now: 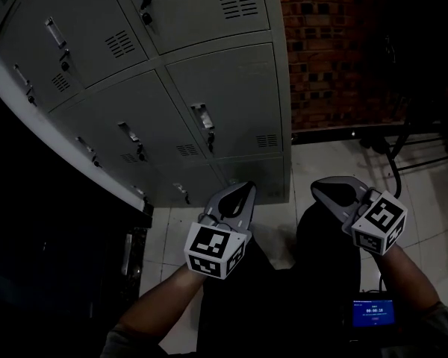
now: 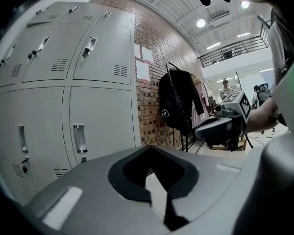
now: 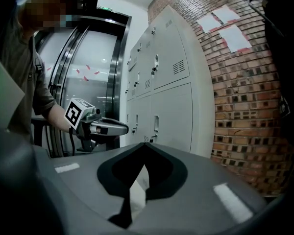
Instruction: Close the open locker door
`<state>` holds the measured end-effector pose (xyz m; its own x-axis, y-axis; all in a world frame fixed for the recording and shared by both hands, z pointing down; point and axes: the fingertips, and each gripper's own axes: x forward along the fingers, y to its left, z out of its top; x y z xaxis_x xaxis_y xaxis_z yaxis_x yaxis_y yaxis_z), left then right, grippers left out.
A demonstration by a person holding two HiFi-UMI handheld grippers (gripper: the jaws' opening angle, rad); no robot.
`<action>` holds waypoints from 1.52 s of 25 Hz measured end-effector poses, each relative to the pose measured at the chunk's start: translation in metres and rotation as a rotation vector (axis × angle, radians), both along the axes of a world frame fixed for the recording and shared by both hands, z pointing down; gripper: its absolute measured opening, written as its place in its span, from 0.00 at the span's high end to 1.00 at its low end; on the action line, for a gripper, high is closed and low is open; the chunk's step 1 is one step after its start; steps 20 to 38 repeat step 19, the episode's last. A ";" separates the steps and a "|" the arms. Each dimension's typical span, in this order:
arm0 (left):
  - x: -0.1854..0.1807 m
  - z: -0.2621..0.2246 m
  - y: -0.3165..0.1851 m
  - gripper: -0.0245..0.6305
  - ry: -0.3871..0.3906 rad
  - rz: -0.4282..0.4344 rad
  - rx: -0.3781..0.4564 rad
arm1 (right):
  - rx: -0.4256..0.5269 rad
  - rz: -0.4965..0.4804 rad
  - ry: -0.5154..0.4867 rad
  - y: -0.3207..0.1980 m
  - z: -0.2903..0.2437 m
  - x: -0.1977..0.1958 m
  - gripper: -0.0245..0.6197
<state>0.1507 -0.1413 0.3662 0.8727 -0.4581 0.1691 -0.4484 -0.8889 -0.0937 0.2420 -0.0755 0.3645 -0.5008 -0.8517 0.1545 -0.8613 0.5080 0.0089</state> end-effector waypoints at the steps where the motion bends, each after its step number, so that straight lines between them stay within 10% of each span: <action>1: 0.000 0.001 0.000 0.96 -0.001 0.000 -0.001 | -0.001 0.001 0.003 0.000 0.000 0.000 0.95; 38: -0.002 0.003 0.002 0.96 -0.008 0.007 0.000 | 0.003 0.007 -0.003 0.000 0.000 -0.003 0.95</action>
